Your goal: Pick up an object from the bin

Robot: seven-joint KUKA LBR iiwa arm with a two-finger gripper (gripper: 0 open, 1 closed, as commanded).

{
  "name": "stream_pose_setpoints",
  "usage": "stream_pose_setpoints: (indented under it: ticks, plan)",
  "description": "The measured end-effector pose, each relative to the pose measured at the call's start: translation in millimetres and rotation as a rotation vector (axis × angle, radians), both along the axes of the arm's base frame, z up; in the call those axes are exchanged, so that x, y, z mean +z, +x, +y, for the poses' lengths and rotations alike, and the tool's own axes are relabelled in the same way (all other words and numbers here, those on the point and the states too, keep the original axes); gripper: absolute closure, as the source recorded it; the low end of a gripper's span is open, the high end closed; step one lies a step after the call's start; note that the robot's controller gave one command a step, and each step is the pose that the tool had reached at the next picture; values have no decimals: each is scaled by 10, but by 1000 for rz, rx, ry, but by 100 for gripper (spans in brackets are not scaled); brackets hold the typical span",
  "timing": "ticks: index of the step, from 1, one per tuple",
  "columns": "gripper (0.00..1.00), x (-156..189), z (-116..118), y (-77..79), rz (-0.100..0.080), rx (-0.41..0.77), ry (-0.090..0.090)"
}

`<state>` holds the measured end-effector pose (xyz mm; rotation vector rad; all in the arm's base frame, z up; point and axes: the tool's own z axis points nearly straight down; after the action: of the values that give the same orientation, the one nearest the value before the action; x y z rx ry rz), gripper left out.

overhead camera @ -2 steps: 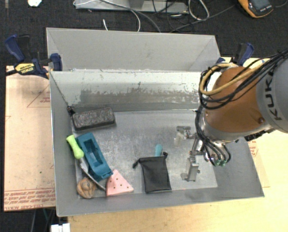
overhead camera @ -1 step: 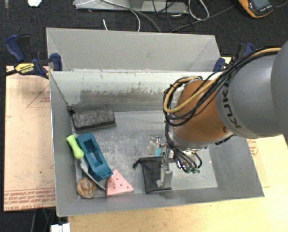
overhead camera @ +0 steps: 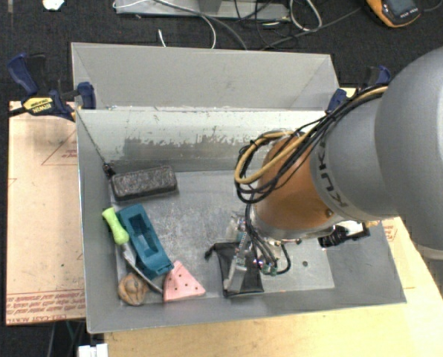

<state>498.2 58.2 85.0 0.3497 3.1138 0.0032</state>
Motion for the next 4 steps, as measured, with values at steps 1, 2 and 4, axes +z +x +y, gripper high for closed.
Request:
stream_pose_setpoints:
  ticks: [1, 2, 4]
  plan:
    - [100, -140, -239, 46, -2, 210, -2]
    - [100, -140, -238, 46, -2, 211, -3]
    - [100, -140, -237, 46, -2, 211, -3]
